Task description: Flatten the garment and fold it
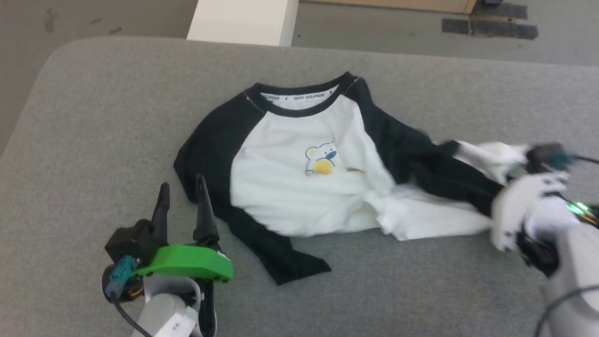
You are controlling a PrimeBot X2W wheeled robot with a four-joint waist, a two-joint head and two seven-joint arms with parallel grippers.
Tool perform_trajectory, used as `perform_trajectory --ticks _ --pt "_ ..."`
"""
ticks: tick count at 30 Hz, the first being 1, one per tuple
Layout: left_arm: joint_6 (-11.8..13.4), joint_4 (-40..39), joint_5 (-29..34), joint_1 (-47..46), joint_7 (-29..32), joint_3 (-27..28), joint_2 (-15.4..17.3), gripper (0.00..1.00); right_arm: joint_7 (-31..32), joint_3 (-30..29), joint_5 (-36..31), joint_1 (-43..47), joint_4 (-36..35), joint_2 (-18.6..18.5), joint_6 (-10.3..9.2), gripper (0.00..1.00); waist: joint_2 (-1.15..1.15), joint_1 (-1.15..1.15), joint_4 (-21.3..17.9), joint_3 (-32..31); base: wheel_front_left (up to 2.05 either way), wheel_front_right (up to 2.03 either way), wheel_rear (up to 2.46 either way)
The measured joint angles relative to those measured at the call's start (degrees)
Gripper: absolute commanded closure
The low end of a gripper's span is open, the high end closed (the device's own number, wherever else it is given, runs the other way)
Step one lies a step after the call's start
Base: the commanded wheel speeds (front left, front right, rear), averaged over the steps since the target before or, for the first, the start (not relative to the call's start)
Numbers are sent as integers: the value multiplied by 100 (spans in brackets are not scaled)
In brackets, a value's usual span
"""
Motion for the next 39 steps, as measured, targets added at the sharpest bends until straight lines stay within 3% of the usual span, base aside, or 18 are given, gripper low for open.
perform_trajectory --ticks 6,10,15,16,17,23,27,32,36,39 --pt "-48 75 18 205 -1 112 -1 0 221 -1210 -207 1219 -1218 -116 0 100 0 0 -249 -297 0 0 0" --pt "-116 114 43 260 0 180 0 0 364 -1983 -371 1751 -1781 77 0 100 0 0 -445 -444 0 0 0" --pt "-197 181 57 278 -1 180 -3 0 460 -2785 -528 2246 -1994 547 -1 100 0 0 -586 -611 0 0 0" --pt "-218 214 59 283 0 178 -3 0 430 -2841 -525 2315 -2013 608 -1 58 0 0 -612 -637 0 0 0" --pt "-250 254 68 295 -1 166 -2 0 323 -2891 -480 2352 -2033 664 -1 0 0 0 -640 -659 0 0 0" --pt "-413 456 197 333 0 14 -2 0 -932 -2646 232 2371 -2054 726 -3 0 0 0 -749 -796 0 0 0" --pt "-537 604 253 325 21 -205 -2 0 -1886 -1859 512 2507 -2102 731 -3 0 0 0 -836 -851 0 0 0" --pt "-597 890 610 125 525 -658 66 0 -2351 -1051 670 2575 -2182 744 -3 0 0 0 -951 -870 0 0 0" --pt "-210 1310 966 -191 1492 -816 127 0 -2415 -705 713 2573 -2327 740 -3 0 0 0 -1020 -822 0 0 0" --pt "83 1424 1083 -415 1873 -794 145 0 -2414 -493 749 2547 -2418 742 -3 0 0 0 -1059 -760 0 0 0"
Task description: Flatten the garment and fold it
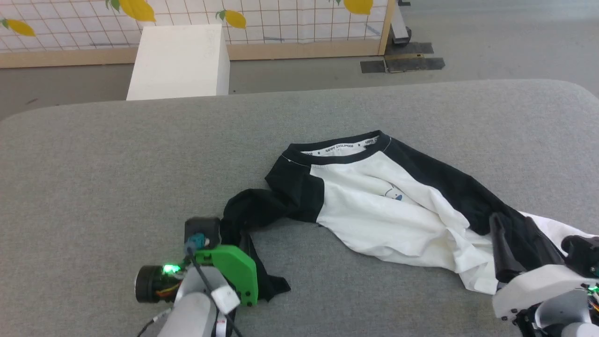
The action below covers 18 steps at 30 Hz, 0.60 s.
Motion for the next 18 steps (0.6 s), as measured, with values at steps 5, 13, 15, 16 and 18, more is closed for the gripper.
perform_trajectory --ticks 5,13,15,16,18 --pt "-77 168 -88 -261 415 -36 2 59 10 263 78 -59 -62 0 0 0 0 0 -62 103 0 0 0" --pt "-167 -258 -659 19 543 266 -7 100 26 259 121 -62 -51 0 0 0 0 0 59 122 0 0 0" --pt "-131 -568 -857 428 755 423 85 100 43 213 121 -62 -45 0 0 0 0 0 119 102 0 0 0" --pt "-73 -750 -900 670 886 495 163 100 51 175 121 -62 -44 -1 0 0 0 0 153 92 0 0 0" --pt "38 -1118 -969 1094 1138 619 324 100 52 110 119 -61 -41 0 0 0 0 0 220 80 0 0 0"
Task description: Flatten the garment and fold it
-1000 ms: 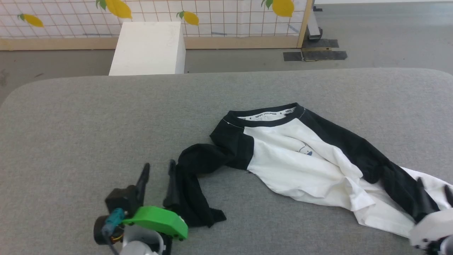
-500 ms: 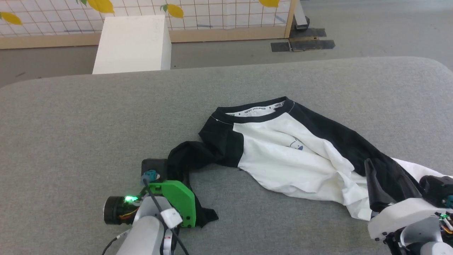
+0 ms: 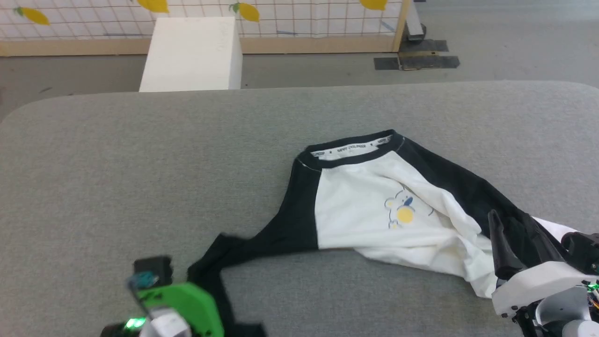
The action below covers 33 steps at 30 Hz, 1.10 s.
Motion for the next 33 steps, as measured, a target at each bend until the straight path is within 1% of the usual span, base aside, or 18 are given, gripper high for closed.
perform_trajectory --ticks 4,7,8,9,10,12,16,18,21,23,27,30,33 --pt "182 -738 -163 708 448 225 279 100 36 -70 -8 1 -3 -2 0 0 0 0 167 -5 0 0 0" --pt "286 -1049 -249 975 559 372 352 100 60 -88 -11 1 -11 -1 0 0 0 0 296 7 0 0 0" --pt "314 -1121 -252 1003 541 403 348 60 77 -91 -11 1 -13 0 0 0 0 0 331 12 0 0 0" --pt "328 -1189 -252 1006 468 427 343 0 86 -88 -12 1 -16 0 0 0 0 0 372 19 0 0 0" --pt "322 -1251 -252 998 394 420 342 0 102 -88 -19 1 -22 0 0 0 0 0 409 26 0 0 0" --pt "230 -1340 -252 961 154 385 325 0 109 -83 -24 -1 -35 0 0 0 0 0 462 42 0 0 0" --pt "5 -1547 -179 592 -604 285 204 0 129 -67 -42 -2 -75 0 0 0 0 0 517 77 0 0 0" --pt "-163 -1647 -109 337 -880 108 157 0 134 -44 -48 -4 -87 1 0 0 0 0 512 84 0 0 0" --pt "-348 -1684 121 41 -1033 -283 126 0 135 0 -52 -6 -94 0 0 0 0 0 484 77 0 0 0" --pt "-488 -1621 312 -125 -917 -616 126 0 135 25 -52 -6 -94 0 0 0 0 0 461 66 0 0 0" --pt "-784 -1243 675 -428 -450 -1311 130 0 152 110 -52 -8 -96 0 0 0 0 0 379 51 0 0 0" --pt "-868 -850 858 -636 -127 -1571 129 0 152 133 -48 -10 -101 0 0 0 0 0 296 50 0 0 0" --pt "-890 -412 981 -828 87 -1671 146 0 152 167 -43 -38 -103 -1 0 0 0 0 199 65 0 0 0"
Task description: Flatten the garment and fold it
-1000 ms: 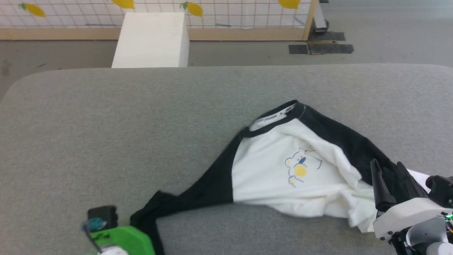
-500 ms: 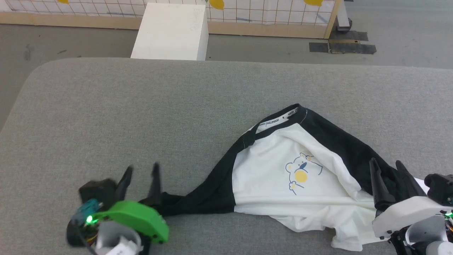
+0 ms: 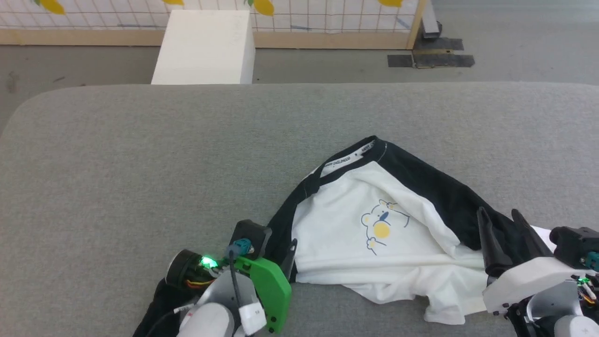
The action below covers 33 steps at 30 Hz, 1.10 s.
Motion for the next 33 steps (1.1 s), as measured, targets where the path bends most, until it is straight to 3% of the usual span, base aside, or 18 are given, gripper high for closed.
perform_trajectory --ticks 3,10,11,12,14,15,25,29,33 --pt "43 401 49 -176 127 3 5 0 -1 36 11 -36 -2 1 0 0 0 0 -111 28 0 0 0" --pt "527 1141 181 -467 124 370 73 0 -7 64 37 -69 13 0 0 0 0 0 -384 118 0 0 0" --pt "553 1229 178 -484 159 413 102 4 -11 71 38 -69 19 0 0 0 0 0 -420 131 0 0 0" --pt "556 1312 154 -490 216 446 131 40 -19 75 42 -69 24 0 0 0 0 0 -455 142 0 0 0" --pt "544 1382 49 -501 297 485 152 73 -35 76 44 -72 32 1 0 0 0 0 -508 161 0 0 0" --pt "500 1403 -3 -521 332 488 163 98 -37 73 47 -76 36 0 0 0 0 0 -534 172 0 0 0" --pt "278 1511 -319 -611 480 515 154 100 -44 134 -156 -307 53 -4 0 0 0 0 -571 239 0 0 0" --pt "270 1497 -358 -650 449 497 115 100 78 423 -532 -928 209 -324 0 0 0 0 -497 270 0 0 0" --pt "229 1491 -392 -741 405 460 43 100 443 814 -558 -1697 980 -724 0 0 0 0 -382 334 0 0 0"
